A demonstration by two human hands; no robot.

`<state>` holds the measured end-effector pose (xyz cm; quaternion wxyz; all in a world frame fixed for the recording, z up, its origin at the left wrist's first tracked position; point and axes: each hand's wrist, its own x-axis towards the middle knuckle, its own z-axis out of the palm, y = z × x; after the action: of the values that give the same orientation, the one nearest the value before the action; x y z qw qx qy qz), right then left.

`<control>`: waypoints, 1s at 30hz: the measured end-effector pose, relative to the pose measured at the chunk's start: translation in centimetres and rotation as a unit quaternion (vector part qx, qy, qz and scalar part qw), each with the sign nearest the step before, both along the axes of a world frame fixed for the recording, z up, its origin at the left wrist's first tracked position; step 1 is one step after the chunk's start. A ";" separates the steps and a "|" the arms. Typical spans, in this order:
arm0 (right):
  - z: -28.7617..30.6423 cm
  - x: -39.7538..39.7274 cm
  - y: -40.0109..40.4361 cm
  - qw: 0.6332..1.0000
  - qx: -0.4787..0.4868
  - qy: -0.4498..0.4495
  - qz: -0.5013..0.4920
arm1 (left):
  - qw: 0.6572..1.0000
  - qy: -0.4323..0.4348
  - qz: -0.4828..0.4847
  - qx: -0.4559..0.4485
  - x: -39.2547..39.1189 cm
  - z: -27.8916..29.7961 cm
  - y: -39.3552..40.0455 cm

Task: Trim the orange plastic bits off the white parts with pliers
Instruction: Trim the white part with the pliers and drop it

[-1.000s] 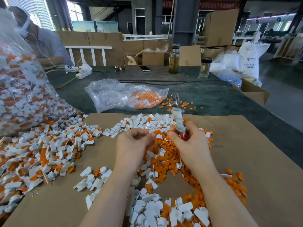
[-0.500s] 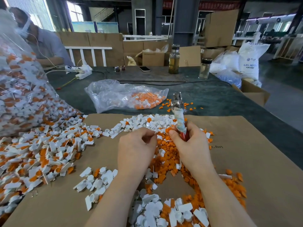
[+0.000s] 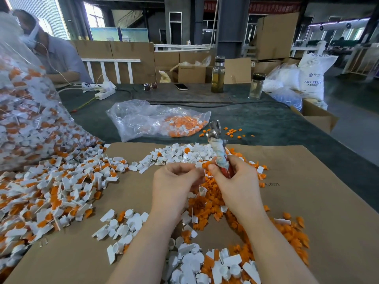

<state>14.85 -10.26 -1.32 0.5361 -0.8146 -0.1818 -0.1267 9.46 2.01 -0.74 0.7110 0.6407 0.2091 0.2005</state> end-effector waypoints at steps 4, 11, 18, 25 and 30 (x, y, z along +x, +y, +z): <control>-0.2 0.0 0.2 1.000 -0.011 -0.003 -0.012 | 1.000 0.001 0.004 0.011 0.0 0.2 -0.2; -0.1 -0.5 0.5 1.000 -0.017 -0.012 -0.012 | 0.999 -0.019 0.011 0.024 -0.3 0.5 -0.4; 0.0 -0.5 0.5 1.000 0.023 0.011 -0.007 | 0.996 -0.036 0.020 0.082 -0.3 0.7 -0.5; 0.2 -0.6 0.4 0.999 0.038 0.010 0.004 | 0.995 -0.042 0.024 0.092 -0.3 0.7 -0.6; 0.3 -0.6 0.4 0.999 0.042 0.014 0.017 | 0.994 -0.034 0.040 0.095 -0.1 0.5 -0.6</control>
<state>14.23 -9.83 -0.98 0.5743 -0.7898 -0.1826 -0.1139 9.40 1.37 -0.20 0.6453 0.6889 0.1904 0.2698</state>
